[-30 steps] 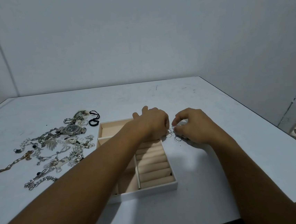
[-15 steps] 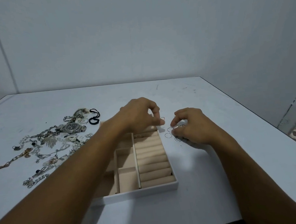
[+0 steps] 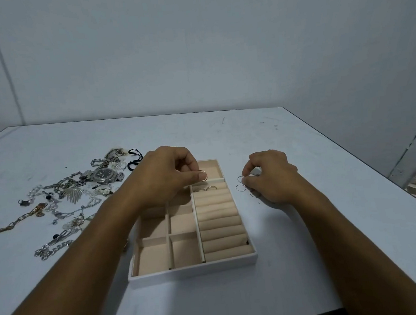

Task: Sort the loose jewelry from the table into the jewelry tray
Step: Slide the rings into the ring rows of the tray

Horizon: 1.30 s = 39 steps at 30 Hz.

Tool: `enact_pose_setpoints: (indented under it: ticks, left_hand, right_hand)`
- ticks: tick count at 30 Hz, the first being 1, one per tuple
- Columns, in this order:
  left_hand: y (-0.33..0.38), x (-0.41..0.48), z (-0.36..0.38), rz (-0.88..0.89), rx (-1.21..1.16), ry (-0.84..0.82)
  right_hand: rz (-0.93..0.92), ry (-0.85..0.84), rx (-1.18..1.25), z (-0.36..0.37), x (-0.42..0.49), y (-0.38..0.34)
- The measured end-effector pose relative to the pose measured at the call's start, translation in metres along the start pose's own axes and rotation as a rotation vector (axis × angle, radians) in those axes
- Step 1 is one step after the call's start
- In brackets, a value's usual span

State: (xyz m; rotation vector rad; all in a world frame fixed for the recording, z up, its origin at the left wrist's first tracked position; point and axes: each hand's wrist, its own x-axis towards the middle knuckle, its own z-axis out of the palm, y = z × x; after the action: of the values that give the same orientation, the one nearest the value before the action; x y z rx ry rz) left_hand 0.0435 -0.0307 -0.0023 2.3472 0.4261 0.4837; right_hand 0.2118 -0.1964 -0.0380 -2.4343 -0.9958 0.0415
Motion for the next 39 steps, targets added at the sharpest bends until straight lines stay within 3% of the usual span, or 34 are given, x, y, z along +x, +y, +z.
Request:
enact_pose_setpoints:
  ticks: [16,27,32,36,39]
  left_hand:
    - [-0.009,-0.008,-0.002,-0.019,0.032,-0.019]
    - [-0.007,-0.011,0.001,-0.014,0.069,-0.003]
    - [-0.007,-0.011,0.002,-0.013,0.064,-0.008]
    - [-0.005,-0.012,0.006,0.005,0.072,0.028]
    - [-0.001,-0.013,0.01,0.041,0.086,0.067]
  right_hand:
    - [-0.108,-0.022,0.007,0.011,0.002,0.002]
    - [-0.059,-0.044,0.037,0.008,0.004,0.0]
    - [-0.014,0.041,0.215,-0.017,-0.006,0.004]
    - [-0.107,-0.13,0.078,-0.018,-0.01,0.002]
    - [-0.126,-0.126,0.047,-0.012,-0.011,-0.003]
